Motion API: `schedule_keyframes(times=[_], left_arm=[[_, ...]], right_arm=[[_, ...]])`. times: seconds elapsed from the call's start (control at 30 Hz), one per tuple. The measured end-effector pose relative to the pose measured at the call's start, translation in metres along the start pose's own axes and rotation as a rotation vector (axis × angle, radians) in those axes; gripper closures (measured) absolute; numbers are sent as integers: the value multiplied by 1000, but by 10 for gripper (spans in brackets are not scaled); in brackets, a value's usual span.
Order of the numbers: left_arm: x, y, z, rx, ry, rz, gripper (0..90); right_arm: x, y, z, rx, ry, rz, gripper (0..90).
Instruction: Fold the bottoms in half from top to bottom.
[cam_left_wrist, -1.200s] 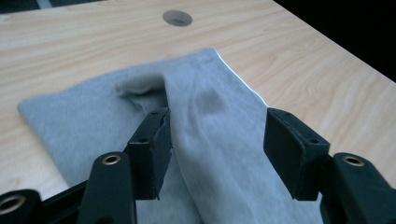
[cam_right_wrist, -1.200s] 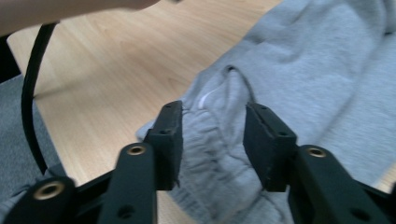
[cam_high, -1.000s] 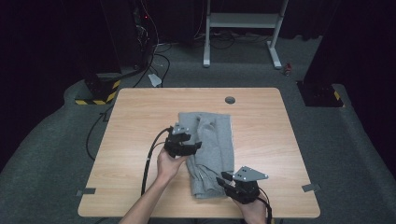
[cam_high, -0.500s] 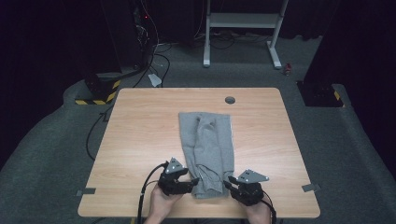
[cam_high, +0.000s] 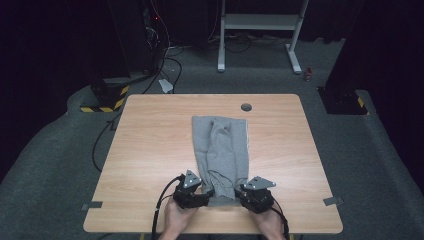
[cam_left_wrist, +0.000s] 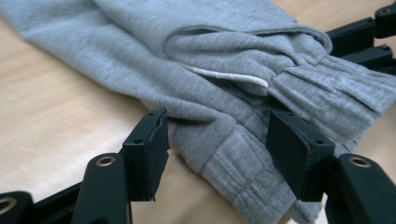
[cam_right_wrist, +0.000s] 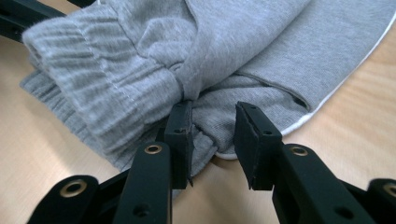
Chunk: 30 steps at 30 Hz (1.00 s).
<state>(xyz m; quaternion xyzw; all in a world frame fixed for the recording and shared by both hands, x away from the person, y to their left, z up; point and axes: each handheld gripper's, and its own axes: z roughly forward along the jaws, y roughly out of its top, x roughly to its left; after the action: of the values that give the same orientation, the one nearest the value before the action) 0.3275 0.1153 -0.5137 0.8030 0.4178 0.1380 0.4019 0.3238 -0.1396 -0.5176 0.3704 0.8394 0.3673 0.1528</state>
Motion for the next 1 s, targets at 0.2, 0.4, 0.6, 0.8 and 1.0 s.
schedule_keyframes(times=[0.2, 0.4, 0.6, 0.8, 1.0], left_arm=[[18, 4, 7, -30, 54, -9, 355], [24, -3, 9, -71, 34, -36, 321], [25, -3, 10, -72, 30, -52, 304], [26, -3, 10, -65, 20, -69, 299], [28, -3, 10, -58, 8, -89, 288]], right_arm=[[-3, 20, 17, 22, -36, -24, 639], [-5, 31, 11, 9, -33, -10, 618], [12, 66, -9, -80, 18, -48, 611], [36, 99, 28, 10, 43, -113, 566], [37, 101, 50, 97, 36, -110, 755]])
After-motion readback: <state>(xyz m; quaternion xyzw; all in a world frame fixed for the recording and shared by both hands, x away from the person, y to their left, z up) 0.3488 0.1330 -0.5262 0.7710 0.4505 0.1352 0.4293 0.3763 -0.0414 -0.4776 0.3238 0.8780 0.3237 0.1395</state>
